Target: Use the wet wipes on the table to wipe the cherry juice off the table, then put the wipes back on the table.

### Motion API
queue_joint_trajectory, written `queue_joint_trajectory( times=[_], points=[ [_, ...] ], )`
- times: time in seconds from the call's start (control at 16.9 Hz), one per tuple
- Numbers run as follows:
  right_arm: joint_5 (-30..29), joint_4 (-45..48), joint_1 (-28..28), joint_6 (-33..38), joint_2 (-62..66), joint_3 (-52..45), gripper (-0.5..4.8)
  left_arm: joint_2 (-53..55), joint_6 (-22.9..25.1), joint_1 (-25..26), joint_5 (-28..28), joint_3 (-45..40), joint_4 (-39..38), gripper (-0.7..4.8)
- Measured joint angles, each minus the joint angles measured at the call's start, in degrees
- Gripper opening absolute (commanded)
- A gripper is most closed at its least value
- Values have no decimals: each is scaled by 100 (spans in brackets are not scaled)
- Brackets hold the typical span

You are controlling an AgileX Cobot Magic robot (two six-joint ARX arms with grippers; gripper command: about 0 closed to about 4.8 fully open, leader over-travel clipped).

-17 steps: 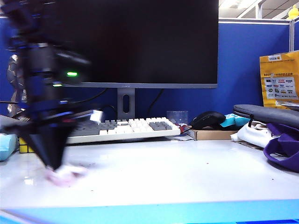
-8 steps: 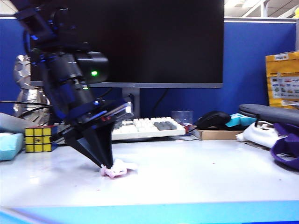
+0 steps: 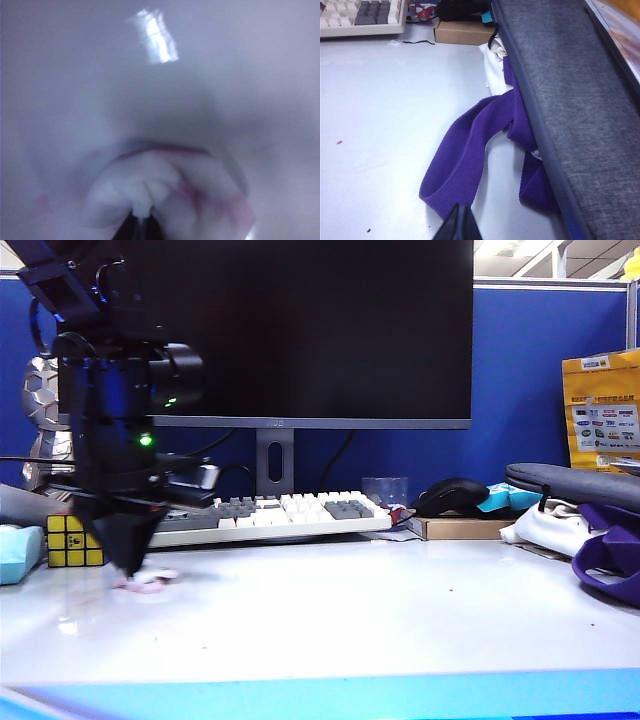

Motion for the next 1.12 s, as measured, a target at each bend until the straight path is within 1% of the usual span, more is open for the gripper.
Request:
queue_joint_trajectory(
  times=[0.06,0.12,0.18,0.24,0.35,0.41,0.47,0.65,0.71,0.77,0.83,0.89,0.95,1.01,1.06,1.12],
  points=[
    [0,0,0,0,0,0,-1,0,87,46,136,11,-66,-5],
    [0,0,0,0,0,0,-1,0,151,61,433,15,-140,-5],
    [2,0,0,0,0,0,-1,-2,175,68,901,24,-229,-5],
    [2,0,0,0,0,0,-1,-9,210,-33,1475,24,-374,-5],
    [0,0,2,0,0,0,-1,24,365,-470,2500,-2,-761,-5],
    [0,0,0,0,0,0,-1,44,538,-667,2686,-24,-1213,-5],
    [4,0,0,0,0,0,-1,42,581,-695,2492,-17,-1572,-5],
    [7,0,0,0,0,0,-1,7,494,-710,1226,9,-2100,-5],
    [4,0,0,0,0,0,-1,-7,444,-560,811,-4,-2223,-5],
    [4,0,0,0,0,0,-1,-11,354,-378,581,-7,-2271,-5],
    [4,0,0,0,0,0,-1,-13,313,-339,562,-9,-2264,-5],
    [4,0,0,0,0,0,-1,-15,319,-380,656,-9,-2243,-5],
    [4,0,0,0,0,0,-1,-15,339,-378,839,-11,-2240,-5],
    [7,0,0,0,0,0,-1,-17,361,-332,1331,-11,-2236,-5],
    [7,0,0,0,0,0,-1,-15,382,-402,2157,-37,-2111,-5],
    [0,0,0,0,0,0,-1,37,420,-623,2977,-72,-1858,-5]
  ],
)
